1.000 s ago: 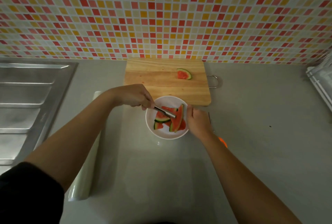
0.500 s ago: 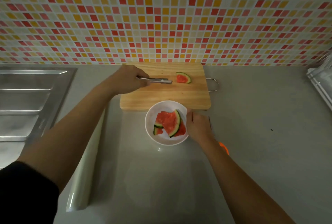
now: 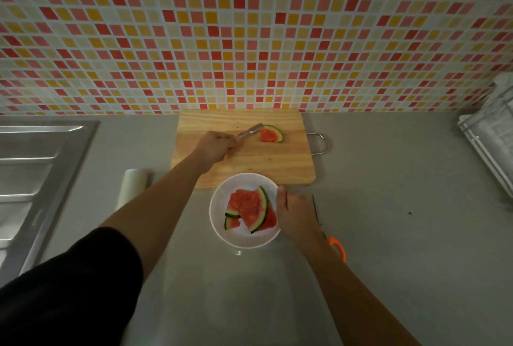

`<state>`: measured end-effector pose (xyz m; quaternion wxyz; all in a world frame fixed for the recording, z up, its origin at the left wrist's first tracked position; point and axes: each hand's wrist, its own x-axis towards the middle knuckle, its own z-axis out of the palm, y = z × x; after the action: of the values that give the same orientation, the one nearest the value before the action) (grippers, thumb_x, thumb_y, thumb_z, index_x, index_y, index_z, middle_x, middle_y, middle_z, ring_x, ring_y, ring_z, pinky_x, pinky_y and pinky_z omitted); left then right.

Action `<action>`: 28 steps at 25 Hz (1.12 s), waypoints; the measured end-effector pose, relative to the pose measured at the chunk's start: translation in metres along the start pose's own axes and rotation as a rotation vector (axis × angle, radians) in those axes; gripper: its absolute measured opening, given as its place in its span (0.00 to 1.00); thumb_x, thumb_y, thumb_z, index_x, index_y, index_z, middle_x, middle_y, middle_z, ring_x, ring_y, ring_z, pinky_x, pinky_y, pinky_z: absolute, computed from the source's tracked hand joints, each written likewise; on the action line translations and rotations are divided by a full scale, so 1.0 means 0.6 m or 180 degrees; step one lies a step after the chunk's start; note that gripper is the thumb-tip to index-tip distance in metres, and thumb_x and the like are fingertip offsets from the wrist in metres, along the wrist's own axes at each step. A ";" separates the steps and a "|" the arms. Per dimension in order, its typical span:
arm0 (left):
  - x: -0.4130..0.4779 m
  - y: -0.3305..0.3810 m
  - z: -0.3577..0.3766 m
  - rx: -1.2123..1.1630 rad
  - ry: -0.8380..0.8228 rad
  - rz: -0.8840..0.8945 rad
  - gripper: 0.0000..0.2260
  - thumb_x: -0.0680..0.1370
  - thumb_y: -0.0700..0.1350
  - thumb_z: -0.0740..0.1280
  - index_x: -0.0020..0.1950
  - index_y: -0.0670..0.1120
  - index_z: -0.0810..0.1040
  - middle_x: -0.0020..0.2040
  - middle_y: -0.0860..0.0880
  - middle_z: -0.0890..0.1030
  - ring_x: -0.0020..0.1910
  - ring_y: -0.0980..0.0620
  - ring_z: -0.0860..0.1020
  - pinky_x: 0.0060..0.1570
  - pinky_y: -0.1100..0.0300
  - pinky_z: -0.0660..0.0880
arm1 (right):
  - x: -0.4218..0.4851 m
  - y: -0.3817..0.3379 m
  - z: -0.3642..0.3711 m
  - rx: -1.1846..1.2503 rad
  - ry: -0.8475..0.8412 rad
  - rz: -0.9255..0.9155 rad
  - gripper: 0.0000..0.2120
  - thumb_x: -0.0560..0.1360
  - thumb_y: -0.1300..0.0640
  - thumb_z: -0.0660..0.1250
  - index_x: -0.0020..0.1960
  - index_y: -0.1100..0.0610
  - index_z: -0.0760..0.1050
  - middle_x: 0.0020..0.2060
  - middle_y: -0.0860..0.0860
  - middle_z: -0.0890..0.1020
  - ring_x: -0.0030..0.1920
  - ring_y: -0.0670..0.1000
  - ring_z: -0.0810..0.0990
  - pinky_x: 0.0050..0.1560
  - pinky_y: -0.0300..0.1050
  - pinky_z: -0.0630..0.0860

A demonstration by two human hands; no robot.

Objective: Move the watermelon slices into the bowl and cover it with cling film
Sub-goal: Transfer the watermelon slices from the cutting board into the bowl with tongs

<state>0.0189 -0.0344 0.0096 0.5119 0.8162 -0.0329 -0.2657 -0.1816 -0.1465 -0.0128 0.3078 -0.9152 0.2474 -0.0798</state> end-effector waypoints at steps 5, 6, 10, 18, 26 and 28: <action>0.018 0.030 0.009 0.1076 0.0031 0.0397 0.12 0.74 0.48 0.69 0.56 0.49 0.82 0.41 0.49 0.81 0.31 0.56 0.74 0.31 0.64 0.70 | 0.000 -0.003 -0.001 0.0123 -0.0101 0.0014 0.23 0.80 0.55 0.52 0.35 0.67 0.73 0.32 0.66 0.80 0.34 0.63 0.78 0.33 0.49 0.67; 0.018 0.032 0.013 0.1367 0.0072 0.0541 0.12 0.75 0.48 0.68 0.57 0.49 0.82 0.46 0.47 0.82 0.35 0.53 0.76 0.36 0.63 0.72 | 0.000 -0.003 -0.002 0.0138 -0.0086 0.0012 0.23 0.80 0.55 0.52 0.35 0.67 0.73 0.32 0.66 0.80 0.33 0.63 0.77 0.33 0.49 0.67; 0.004 0.036 0.028 0.2391 0.0276 0.1195 0.13 0.77 0.44 0.62 0.58 0.48 0.81 0.47 0.43 0.83 0.40 0.46 0.76 0.38 0.57 0.72 | -0.001 -0.003 -0.005 0.0076 -0.0083 -0.0030 0.23 0.80 0.55 0.51 0.35 0.67 0.74 0.32 0.65 0.80 0.33 0.62 0.77 0.34 0.50 0.69; -0.048 0.016 -0.017 0.2938 0.0470 0.1348 0.11 0.77 0.43 0.61 0.53 0.44 0.82 0.42 0.42 0.82 0.42 0.42 0.77 0.38 0.57 0.71 | 0.000 0.001 0.002 0.0197 -0.0087 0.0049 0.24 0.81 0.53 0.51 0.36 0.66 0.74 0.34 0.65 0.80 0.36 0.62 0.78 0.35 0.47 0.67; -0.088 -0.046 -0.097 0.2556 0.0454 0.1362 0.16 0.77 0.48 0.66 0.63 0.47 0.78 0.52 0.42 0.82 0.52 0.41 0.78 0.54 0.54 0.72 | 0.002 0.004 0.007 0.0156 0.0232 -0.0150 0.22 0.79 0.57 0.55 0.28 0.61 0.70 0.27 0.64 0.78 0.29 0.62 0.76 0.32 0.44 0.61; -0.088 -0.053 -0.116 0.2504 0.0302 0.1617 0.17 0.76 0.48 0.68 0.65 0.48 0.77 0.51 0.43 0.81 0.51 0.43 0.78 0.53 0.55 0.71 | 0.003 0.006 0.006 0.0144 0.0256 -0.0199 0.21 0.79 0.57 0.55 0.27 0.58 0.67 0.25 0.64 0.77 0.28 0.62 0.76 0.31 0.44 0.61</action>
<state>-0.0010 0.0547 0.0268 0.2136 0.9256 -0.3063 -0.0617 -0.1804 -0.1476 -0.0178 0.3157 -0.9113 0.2291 -0.1316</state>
